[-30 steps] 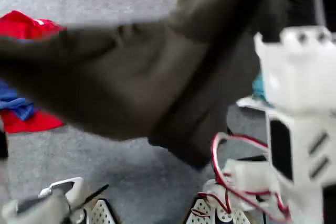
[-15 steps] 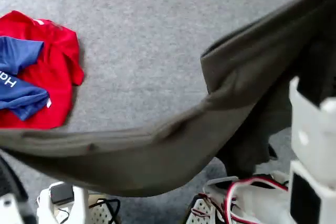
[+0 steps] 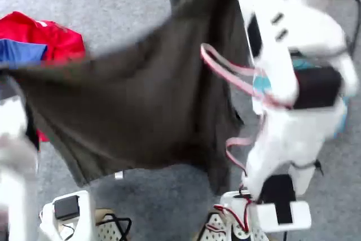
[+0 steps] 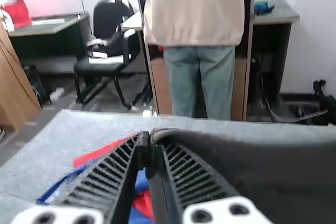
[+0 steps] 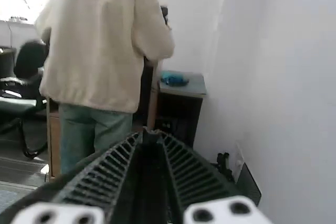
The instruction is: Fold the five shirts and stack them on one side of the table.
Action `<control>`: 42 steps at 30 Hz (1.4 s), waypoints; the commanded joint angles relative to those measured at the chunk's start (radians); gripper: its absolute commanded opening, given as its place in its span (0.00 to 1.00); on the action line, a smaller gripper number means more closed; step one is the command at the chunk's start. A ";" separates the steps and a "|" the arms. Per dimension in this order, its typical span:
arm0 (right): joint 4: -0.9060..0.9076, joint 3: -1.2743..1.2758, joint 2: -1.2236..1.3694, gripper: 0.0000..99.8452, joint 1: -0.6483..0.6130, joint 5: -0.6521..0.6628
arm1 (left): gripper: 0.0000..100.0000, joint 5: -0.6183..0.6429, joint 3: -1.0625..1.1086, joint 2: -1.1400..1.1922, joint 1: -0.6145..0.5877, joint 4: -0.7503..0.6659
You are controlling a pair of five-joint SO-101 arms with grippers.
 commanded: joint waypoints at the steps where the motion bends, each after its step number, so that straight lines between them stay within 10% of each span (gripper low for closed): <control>1: -0.293 0.171 0.065 0.01 0.054 0.005 | 0.03 0.000 0.308 0.009 0.004 -0.356; 8: -0.603 0.283 0.232 0.01 0.049 -0.002 | 0.03 -0.002 0.621 0.138 0.005 -0.980; 14: -0.680 0.145 0.398 0.01 0.009 0.006 | 0.03 0.002 0.374 0.509 0.005 -1.026; 26: -0.448 -0.404 0.777 0.01 0.028 0.006 | 0.03 0.005 -0.255 1.040 0.056 -0.664; 42: 0.157 -0.674 0.865 0.01 0.020 0.008 | 0.03 -0.003 -0.633 1.091 0.008 0.026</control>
